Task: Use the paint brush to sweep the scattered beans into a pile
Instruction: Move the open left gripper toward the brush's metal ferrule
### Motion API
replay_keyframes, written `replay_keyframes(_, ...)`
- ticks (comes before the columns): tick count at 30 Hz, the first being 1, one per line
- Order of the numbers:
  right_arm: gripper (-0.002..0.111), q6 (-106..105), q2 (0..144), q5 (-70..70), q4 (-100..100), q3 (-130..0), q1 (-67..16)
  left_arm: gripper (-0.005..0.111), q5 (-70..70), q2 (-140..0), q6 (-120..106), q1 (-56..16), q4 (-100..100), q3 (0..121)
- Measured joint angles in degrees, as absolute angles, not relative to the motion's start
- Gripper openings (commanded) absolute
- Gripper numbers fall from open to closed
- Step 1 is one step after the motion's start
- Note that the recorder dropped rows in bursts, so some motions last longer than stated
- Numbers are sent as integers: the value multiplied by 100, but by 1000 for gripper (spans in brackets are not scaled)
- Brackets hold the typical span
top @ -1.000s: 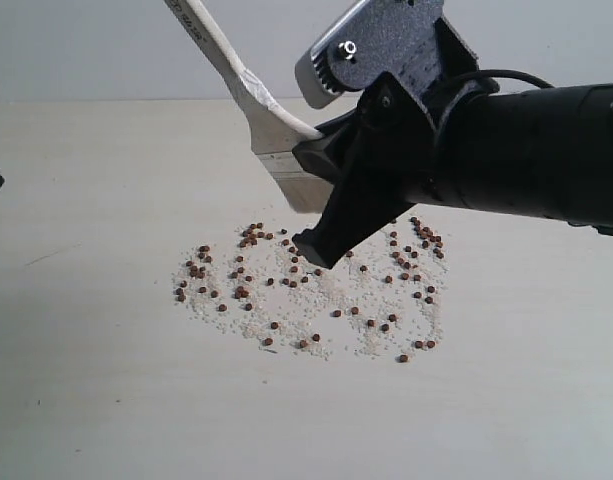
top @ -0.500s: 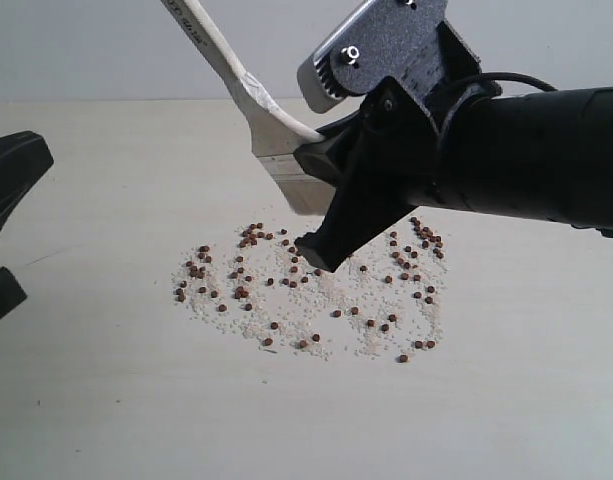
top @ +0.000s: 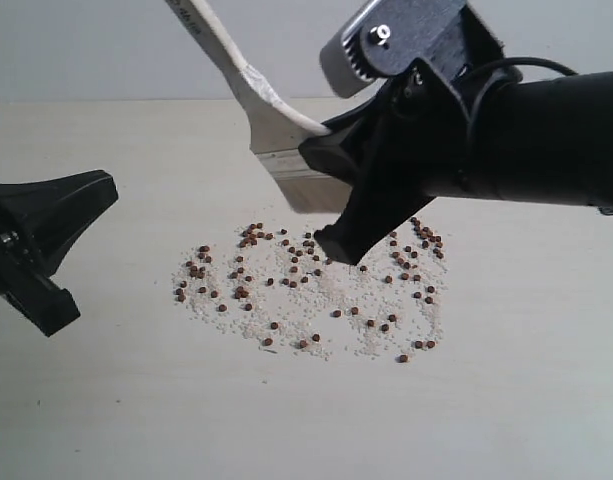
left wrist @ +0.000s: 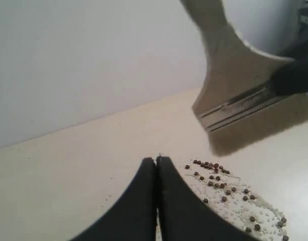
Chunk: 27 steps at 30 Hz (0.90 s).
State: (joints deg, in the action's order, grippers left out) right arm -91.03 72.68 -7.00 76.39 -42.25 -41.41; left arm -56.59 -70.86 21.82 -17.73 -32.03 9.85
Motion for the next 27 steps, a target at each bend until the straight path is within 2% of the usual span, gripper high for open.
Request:
replay_keyframes(5, 0, -9217, 7148, -1763, 7630, -4225, -3497, 0, -6613, -7716, 2729, -1008, -4442, 1120)
replay_keyframes(9, 0, -9351, 7148, -2598, 7616, -4225, -3140, 0, -6857, -8152, 3125, -568, -5566, 1449)
replay_keyframes(17, 0, -9943, 7148, -3566, 7930, -4225, -3017, 0, -6908, -8761, 3293, -486, -6749, 1826)
replay_keyframes(27, 0, -10434, 7148, -3894, 8554, -4272, -3014, 0, -6908, -8780, 2903, -486, -6702, 1826)
